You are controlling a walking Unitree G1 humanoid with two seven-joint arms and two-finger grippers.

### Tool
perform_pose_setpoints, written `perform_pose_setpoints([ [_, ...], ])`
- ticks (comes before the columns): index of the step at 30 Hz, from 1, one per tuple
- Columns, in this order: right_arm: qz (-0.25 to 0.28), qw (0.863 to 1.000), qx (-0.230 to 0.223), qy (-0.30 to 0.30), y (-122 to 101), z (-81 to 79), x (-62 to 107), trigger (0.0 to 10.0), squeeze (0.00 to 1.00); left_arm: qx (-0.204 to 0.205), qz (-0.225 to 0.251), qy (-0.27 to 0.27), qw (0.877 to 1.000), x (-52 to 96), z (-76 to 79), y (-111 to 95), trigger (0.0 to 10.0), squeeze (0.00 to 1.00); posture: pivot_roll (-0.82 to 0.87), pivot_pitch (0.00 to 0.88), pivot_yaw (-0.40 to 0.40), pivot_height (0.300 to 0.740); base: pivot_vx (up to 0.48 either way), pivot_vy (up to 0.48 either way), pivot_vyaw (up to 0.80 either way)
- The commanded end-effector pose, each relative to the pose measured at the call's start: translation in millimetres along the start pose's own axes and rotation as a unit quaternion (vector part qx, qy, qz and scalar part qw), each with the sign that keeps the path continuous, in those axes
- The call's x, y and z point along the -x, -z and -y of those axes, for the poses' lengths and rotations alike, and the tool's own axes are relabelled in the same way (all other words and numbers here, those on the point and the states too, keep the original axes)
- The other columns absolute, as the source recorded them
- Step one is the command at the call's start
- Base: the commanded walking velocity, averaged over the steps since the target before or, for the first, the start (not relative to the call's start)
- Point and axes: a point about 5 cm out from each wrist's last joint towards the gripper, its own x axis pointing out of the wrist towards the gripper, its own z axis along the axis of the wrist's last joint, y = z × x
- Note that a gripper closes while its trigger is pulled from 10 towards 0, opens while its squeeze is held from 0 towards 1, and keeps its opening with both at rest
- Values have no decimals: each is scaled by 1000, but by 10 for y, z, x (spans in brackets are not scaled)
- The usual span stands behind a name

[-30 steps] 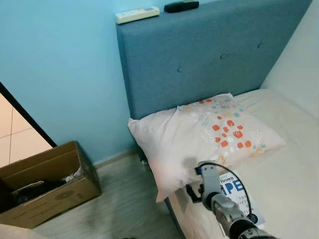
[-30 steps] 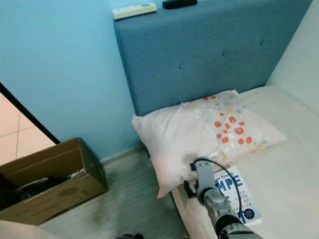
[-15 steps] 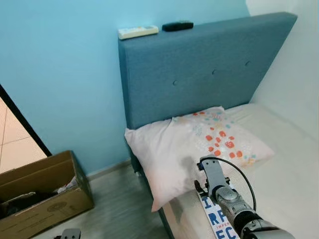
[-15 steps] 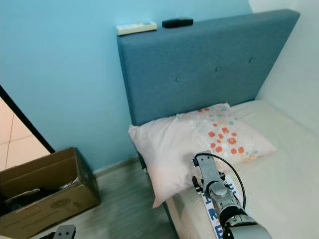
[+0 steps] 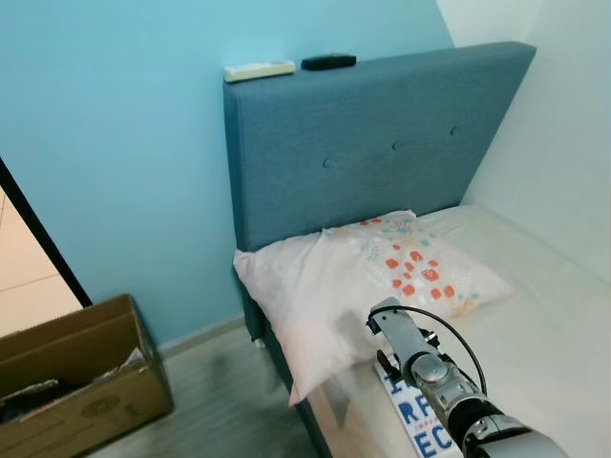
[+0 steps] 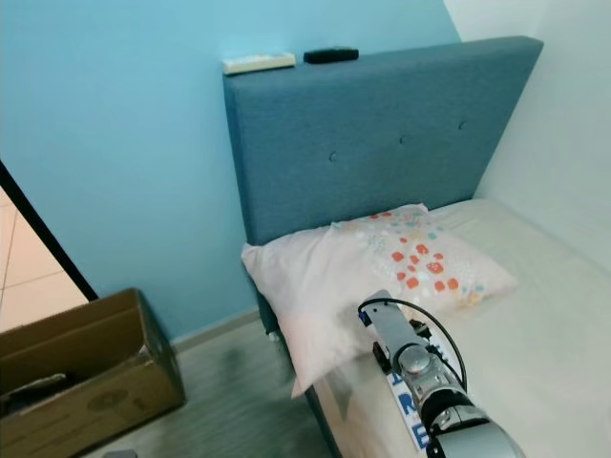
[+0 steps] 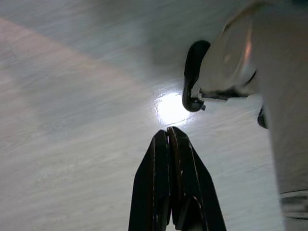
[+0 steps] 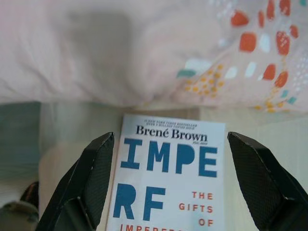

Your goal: Clean up the room

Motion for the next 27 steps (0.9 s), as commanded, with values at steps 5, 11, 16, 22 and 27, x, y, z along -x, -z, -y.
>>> perform_pose_setpoints([
  [5,-7,1000,13,8,25,15,2,10000,0,-1,-21,4,1000,18,24,117,10000,0,12,86,-48,600,0,0,0],
  [11,-8,999,48,19,36,61,5,10000,0,-2,-17,3,1000,17,12,103,10000,0,13,91,-45,595,0,0,0],
  [16,-15,991,133,22,62,64,9,10000,0,-4,-13,3,1000,20,-2,95,10000,0,17,113,-38,595,0,0,0],
  [22,-21,953,301,11,146,-6,21,10000,0,-7,-8,2,1000,55,-77,141,10000,0,39,171,-33,595,0,0,0],
  [27,-25,946,324,7,197,-33,31,10000,0,-13,-9,0,1000,91,-141,204,10000,0,45,196,-30,595,0,0,0],
])
